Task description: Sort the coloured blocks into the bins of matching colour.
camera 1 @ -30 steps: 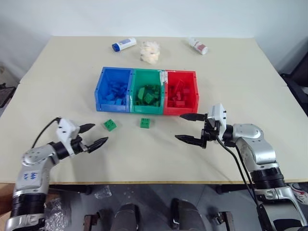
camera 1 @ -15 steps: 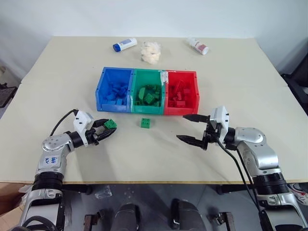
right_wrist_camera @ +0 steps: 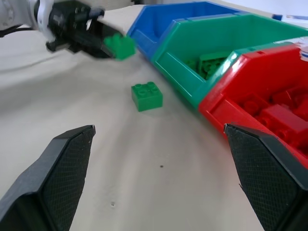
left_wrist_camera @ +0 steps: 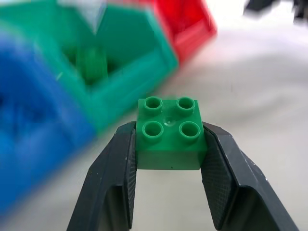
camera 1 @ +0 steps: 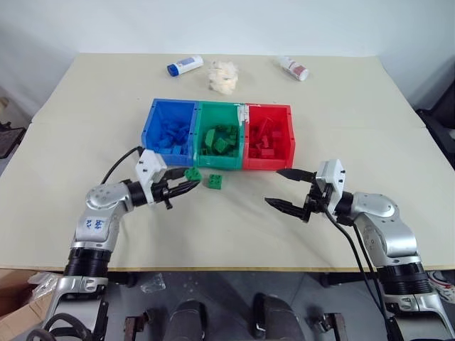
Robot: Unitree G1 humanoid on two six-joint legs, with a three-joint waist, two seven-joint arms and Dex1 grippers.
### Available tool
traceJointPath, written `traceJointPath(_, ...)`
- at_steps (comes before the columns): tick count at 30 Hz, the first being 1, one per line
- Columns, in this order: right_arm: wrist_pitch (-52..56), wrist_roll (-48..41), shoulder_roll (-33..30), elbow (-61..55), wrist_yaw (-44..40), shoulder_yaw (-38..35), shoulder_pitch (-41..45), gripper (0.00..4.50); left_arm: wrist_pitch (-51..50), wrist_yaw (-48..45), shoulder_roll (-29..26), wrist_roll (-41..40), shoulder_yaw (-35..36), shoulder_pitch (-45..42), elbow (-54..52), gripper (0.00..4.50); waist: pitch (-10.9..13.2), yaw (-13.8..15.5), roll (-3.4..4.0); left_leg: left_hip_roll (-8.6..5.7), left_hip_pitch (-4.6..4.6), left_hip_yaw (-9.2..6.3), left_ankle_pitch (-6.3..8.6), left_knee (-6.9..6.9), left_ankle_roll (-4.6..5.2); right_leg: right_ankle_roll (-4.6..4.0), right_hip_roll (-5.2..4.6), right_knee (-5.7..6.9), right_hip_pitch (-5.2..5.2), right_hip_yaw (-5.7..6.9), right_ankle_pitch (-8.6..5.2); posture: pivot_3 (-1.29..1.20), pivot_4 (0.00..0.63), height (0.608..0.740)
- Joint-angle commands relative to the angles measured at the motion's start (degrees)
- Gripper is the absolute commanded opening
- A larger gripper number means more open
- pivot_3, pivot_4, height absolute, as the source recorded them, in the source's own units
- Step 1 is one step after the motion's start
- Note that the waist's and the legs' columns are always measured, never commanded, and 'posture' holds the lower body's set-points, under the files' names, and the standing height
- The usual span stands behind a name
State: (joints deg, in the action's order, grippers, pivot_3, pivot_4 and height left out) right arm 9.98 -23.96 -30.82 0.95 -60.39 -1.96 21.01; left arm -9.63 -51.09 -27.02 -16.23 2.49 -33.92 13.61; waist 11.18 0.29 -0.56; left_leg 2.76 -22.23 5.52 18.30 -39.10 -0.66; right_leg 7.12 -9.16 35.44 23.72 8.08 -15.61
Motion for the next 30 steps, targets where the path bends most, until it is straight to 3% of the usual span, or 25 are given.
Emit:
traceJointPath(1,-0.92,-1.27,0.00,-3.51,1.60,-2.28,-0.99,4.50,3.85,5.66,4.19,1.45,0.71,-8.92,6.76,1.47,0.00,0.26,0.00,-0.02,0.00,0.00,0.00,-0.01,0.00,0.01,0.00,0.00,-0.01,0.00,0.01,0.00,0.150,0.740)
traceJointPath(3,-0.89,-1.22,0.21,-4.42,2.38,-2.49,-1.73,4.50,6.74,6.66,6.45,1.89,0.85,-13.17,12.51,1.47,-0.01,0.37,-0.01,-0.02,0.01,0.01,0.00,-0.01,0.01,0.04,0.00,-0.05,-0.03,0.00,0.02,0.00,0.150,0.740)
traceJointPath(8,-0.56,-1.49,0.20,-7.13,4.18,-2.94,-3.93,4.50,12.83,6.86,8.84,3.66,0.39,-19.22,24.81,2.93,-0.01,-0.36,-0.01,-0.03,0.00,0.05,0.01,0.06,0.02,0.06,0.04,-0.18,-0.03,0.00,0.03,0.00,0.150,0.740)
traceJointPath(13,-0.39,-1.79,-0.61,-8.38,5.02,-3.97,-5.36,4.50,12.60,3.58,7.18,2.77,0.69,-17.65,24.17,4.44,0.01,-0.36,-0.03,-0.02,-0.01,0.04,0.01,0.06,0.02,0.08,0.05,-0.19,-0.02,-0.01,0.04,0.00,0.150,0.740)
traceJointPath(22,-0.38,-1.77,-1.10,-5.85,2.29,-2.87,-3.21,4.50,3.01,-5.03,-5.05,-2.55,3.53,-1.01,2.71,4.47,0.01,-0.49,-0.03,0.00,0.02,0.04,0.01,0.04,0.02,0.08,0.07,-0.14,-0.01,-0.11,0.04,0.00,0.150,0.740)
traceJointPath(30,-0.33,-1.48,-1.37,-2.56,-1.41,-1.13,0.06,4.50,-3.73,-6.18,-13.96,-9.68,15.05,24.34,-17.45,4.47,0.02,-0.45,-0.01,0.06,0.04,0.07,0.09,0.06,0.06,0.08,0.09,-0.17,0.01,-0.20,0.04,0.00,0.150,0.740)
